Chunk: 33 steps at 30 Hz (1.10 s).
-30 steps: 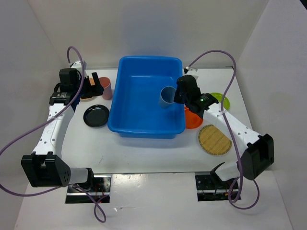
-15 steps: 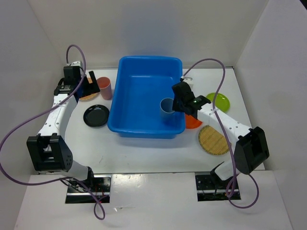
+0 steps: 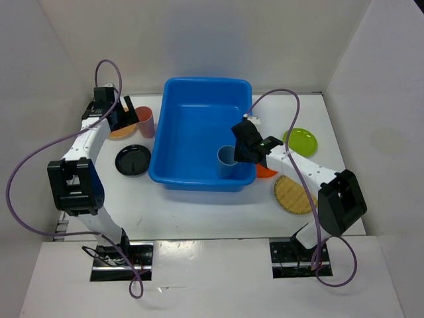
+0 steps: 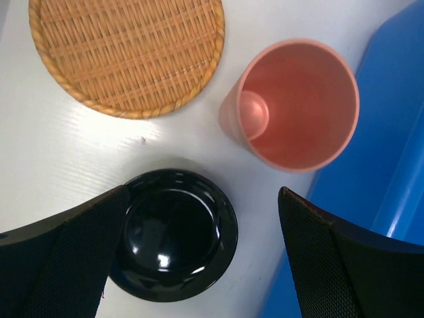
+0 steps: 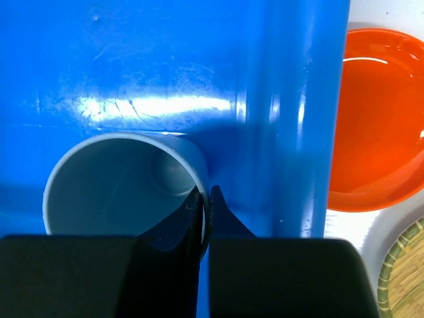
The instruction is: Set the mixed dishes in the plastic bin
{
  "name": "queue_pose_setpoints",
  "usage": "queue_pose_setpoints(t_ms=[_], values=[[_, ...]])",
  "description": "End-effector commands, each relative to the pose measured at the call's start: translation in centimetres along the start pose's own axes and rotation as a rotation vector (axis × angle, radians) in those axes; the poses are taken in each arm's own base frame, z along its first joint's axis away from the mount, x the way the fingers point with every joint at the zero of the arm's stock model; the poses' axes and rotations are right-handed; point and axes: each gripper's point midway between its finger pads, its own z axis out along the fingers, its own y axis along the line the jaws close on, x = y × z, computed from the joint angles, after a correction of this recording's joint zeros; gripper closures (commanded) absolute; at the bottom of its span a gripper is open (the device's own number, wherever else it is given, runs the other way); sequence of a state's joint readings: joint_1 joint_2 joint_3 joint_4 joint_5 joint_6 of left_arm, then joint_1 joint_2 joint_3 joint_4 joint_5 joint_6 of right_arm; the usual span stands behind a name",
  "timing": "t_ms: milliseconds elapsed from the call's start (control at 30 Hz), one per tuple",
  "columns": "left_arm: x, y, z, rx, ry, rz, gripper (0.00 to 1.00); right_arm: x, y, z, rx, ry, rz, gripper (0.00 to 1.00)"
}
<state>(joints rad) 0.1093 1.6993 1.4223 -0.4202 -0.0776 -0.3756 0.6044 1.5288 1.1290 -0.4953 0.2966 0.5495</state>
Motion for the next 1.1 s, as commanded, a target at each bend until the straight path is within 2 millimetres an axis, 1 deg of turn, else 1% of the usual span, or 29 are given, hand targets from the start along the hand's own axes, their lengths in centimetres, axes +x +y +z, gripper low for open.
queue_pose_setpoints(t_ms=[0, 33, 67, 133, 167, 200, 233, 267, 300, 333, 367, 400, 433, 500, 533, 567, 600, 633, 667, 700, 733, 767, 800, 833, 867, 900, 933, 967, 1067], values=[[-4.1, -0.9, 0.2, 0.010, -0.109, -0.036, 0.01, 0.0, 1.0, 0.3, -0.027, -0.015, 0.002, 1.00], [-4.3, -1.0, 0.6, 0.011, -0.113, -0.037, 0.01, 0.0, 1.0, 0.3, -0.027, -0.015, 0.002, 1.00], [-5.1, -1.2, 0.4, 0.019, -0.136, -0.038, 0.01, 0.0, 1.0, 0.3, -0.027, -0.015, 0.002, 1.00], [-5.6, -1.3, 1.3, 0.010, -0.139, -0.039, 0.01, 0.2, 1.0, 0.6, -0.022, -0.007, -0.001, 1.00], [-5.8, -1.3, 1.6, 0.010, -0.139, -0.039, 0.01, 0.3, 1.1, 0.5, -0.029, -0.002, -0.001, 1.00], [-5.3, -1.0, 2.4, -0.008, -0.119, -0.038, 0.01, 0.2, 1.3, 0.7, -0.029, -0.002, -0.001, 0.99], [-5.9, -1.0, 2.6, -0.015, -0.131, -0.039, 0.01, 0.4, 1.1, 0.6, -0.023, 0.008, -0.005, 0.90], [-5.4, -0.9, 3.0, -0.021, -0.112, -0.038, 0.01, 0.6, 1.4, 0.5, -0.029, 0.009, -0.011, 0.84], [-5.5, -0.9, 3.2, -0.021, -0.114, -0.038, 0.01, 0.3, 1.5, 0.4, -0.030, 0.007, -0.001, 0.77], [-5.2, -0.8, 3.6, -0.024, -0.104, -0.037, 0.01, 0.6, 1.4, 0.3, -0.025, 0.016, -0.004, 0.67], [-5.2, -0.8, 3.6, -0.024, -0.104, -0.037, 0.01, -0.3, 1.7, -0.4, -0.042, -0.009, 0.005, 0.50], [-5.1, -0.7, 4.1, -0.034, -0.103, -0.037, 0.01, -0.7, 1.7, -0.8, -0.042, -0.025, 0.020, 0.46], [-4.9, -1.1, 4.1, -0.027, -0.102, -0.031, 0.01, -1.1, 1.7, -1.3, -0.051, -0.039, 0.025, 0.41], [-5.0, -0.9, 4.8, -0.042, -0.100, -0.031, 0.01, -3.0, 2.1, -3.6, -0.079, -0.110, 0.052, 0.31], [-4.9, -0.7, 4.8, -0.055, -0.095, -0.031, 0.01, -4.1, 2.2, -5.2, -0.107, -0.149, 0.068, 0.26], [-4.9, -1.2, 5.1, -0.049, -0.093, -0.013, 0.01, -4.9, 2.4, -6.2, -0.127, -0.176, 0.079, 0.24], [-5.1, -1.1, 5.4, -0.058, -0.097, -0.004, 0.01, -5.5, 2.3, -6.9, -0.131, -0.200, 0.087, 0.23], [-4.7, -1.4, 5.8, -0.065, -0.086, 0.005, 0.01, -6.6, 2.4, -8.6, -0.160, -0.241, 0.104, 0.20], [-5.1, -1.6, 5.7, -0.061, -0.096, 0.004, 0.01, -7.0, 2.4, -9.3, -0.171, -0.257, 0.111, 0.20], [-4.5, -1.2, 6.2, -0.078, -0.077, 0.019, 0.01, -7.7, 2.5, -10.2, -0.188, -0.279, 0.129, 0.19], [-5.0, -2.0, 5.9, -0.064, -0.089, 0.025, 0.01, -7.8, 2.6, -10.8, -0.207, -0.286, 0.133, 0.19], [-5.1, -1.9, 6.3, -0.074, -0.092, 0.025, 0.02, -8.9, 2.7, -12.5, -0.238, -0.330, 0.150, 0.18], [-4.5, -2.2, 6.8, -0.079, -0.080, 0.045, 0.04, -9.2, 2.6, -13.2, -0.248, -0.344, 0.156, 0.18], [-4.6, -2.2, 7.1, -0.079, -0.078, 0.045, 0.05, -9.8, 2.2, -14.5, -0.255, -0.382, 0.172, 0.18], [-4.4, -2.0, 7.3, -0.096, -0.071, 0.047, 0.06, -9.9, 1.8, -14.9, -0.251, -0.394, 0.190, 0.16], [-4.6, -2.6, 7.1, -0.087, -0.078, 0.052, 0.06, -10.1, 1.0, -15.1, -0.222, -0.420, 0.202, 0.16], [-3.9, -2.3, 7.7, -0.094, -0.054, 0.055, 0.08, -10.2, 0.4, -15.5, -0.207, -0.434, 0.221, 0.16], [-3.4, -2.2, 8.2, -0.098, -0.042, 0.057, 0.10, -9.8, -0.5, -15.6, -0.181, -0.442, 0.234, 0.14], [-3.0, -2.1, 8.6, -0.102, -0.032, 0.059, 0.12, -9.4, -3.8, -15.3, -0.069, -0.467, 0.300, 0.12]])
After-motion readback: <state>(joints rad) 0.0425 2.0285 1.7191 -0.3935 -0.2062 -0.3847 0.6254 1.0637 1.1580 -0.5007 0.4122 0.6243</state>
